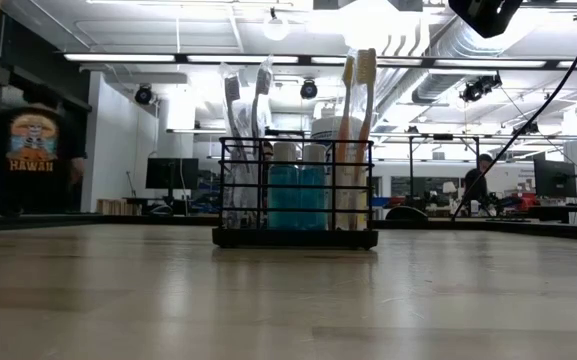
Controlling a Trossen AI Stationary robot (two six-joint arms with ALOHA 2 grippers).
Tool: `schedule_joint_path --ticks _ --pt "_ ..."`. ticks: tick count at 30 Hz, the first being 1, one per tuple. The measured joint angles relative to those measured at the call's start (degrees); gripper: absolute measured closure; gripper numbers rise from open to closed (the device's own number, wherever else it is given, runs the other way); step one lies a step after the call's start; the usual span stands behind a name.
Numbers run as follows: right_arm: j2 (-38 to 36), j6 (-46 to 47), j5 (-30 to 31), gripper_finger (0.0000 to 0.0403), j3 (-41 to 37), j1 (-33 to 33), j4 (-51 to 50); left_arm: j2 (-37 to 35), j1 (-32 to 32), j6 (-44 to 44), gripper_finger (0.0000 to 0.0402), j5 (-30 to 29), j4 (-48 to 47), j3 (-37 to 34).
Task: Pick & Place toothbrushing station
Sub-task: Put the orange toothbrush into the wire organizer
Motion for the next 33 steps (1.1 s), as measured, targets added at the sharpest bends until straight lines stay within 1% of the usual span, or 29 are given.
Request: schedule_joint_path --ticks 3,7,11,16,21,24,26,29,33 --pt "0.0 0.0 0.0 0.0202 0.0 0.0 0.0 0.0 0.0 1.8 0.0377 0.0 -0.1 0.0" --pt "0.0 0.0 0.0 0.0202 0.0 0.0 0.0 0.0 0.0 4.7 0.0377 0.0 -0.1 0.0" --pt "0.0 0.0 0.0 0.0202 0.0 0.0 0.0 0.0 0.0 9.4 0.0377 -0.1 -0.1 0.0" --pt "0.0 0.0 0.0 0.0202 0.0 0.0 0.0 0.2 0.6 19.3 0.0377 -0.2 -1.0 1.6" --pt "0.0 0.0 0.0 0.0202 0.0 0.0 0.0 0.5 1.5 30.7 0.0380 -2.3 -2.7 4.3" --pt "0.0 0.2 0.0 0.0202 0.0 0.0 0.0 0.5 1.7 36.7 0.0380 -5.8 -4.7 6.2" --pt "0.0 0.2 0.0 0.0202 0.0 0.0 0.0 0.4 1.7 40.7 0.0380 -9.3 -6.2 7.6" --pt "0.0 0.3 0.0 0.0202 0.0 0.0 0.0 0.3 1.7 48.5 0.0380 -15.5 -7.8 9.6" --pt "0.0 0.4 0.0 0.0202 0.0 0.0 0.0 0.2 1.7 58.7 0.0383 -24.7 -7.6 11.5"
